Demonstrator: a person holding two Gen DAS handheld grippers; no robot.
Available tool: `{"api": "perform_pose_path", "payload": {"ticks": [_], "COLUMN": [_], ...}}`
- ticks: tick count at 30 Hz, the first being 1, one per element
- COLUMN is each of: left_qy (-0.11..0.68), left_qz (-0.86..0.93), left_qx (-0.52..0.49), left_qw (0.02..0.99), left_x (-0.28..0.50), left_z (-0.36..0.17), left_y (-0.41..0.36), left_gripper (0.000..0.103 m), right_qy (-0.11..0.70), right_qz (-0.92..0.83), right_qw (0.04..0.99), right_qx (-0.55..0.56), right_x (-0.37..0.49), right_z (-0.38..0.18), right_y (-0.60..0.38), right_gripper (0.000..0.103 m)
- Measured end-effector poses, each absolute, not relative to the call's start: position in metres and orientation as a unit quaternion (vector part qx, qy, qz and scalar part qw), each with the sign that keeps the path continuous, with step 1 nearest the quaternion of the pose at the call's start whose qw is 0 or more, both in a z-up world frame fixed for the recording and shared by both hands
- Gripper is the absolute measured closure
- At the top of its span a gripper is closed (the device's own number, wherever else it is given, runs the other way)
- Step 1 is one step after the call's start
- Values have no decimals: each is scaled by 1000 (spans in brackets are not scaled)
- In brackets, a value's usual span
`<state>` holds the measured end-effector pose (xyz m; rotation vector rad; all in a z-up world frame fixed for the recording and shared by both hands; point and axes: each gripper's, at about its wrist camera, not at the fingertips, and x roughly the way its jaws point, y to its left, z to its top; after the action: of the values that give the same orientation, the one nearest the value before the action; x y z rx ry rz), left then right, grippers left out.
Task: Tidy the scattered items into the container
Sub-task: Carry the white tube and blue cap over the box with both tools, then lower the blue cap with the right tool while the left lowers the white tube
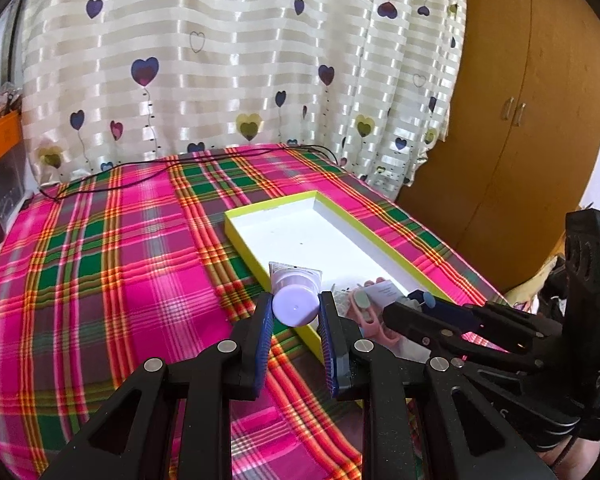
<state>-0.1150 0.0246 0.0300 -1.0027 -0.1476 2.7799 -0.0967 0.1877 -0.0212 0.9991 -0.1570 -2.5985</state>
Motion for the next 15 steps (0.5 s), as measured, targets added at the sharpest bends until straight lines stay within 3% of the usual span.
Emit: {"api": "perform_pose_path", "payload": {"ticks": [15], "left_qy": [-52], "left_qz": [925], "left_qx": [-358], "left_qw": [114], "left_x": [-142], "left_z": [11], "left_y": [36], "left_gripper": [80], "right_qy": [-58], "right_qz": [-911], "right_qw": [166], "right_qx": [372], "right_x": [-112], "right_z": [-38], "right_y": [194], "right_gripper": [76]}}
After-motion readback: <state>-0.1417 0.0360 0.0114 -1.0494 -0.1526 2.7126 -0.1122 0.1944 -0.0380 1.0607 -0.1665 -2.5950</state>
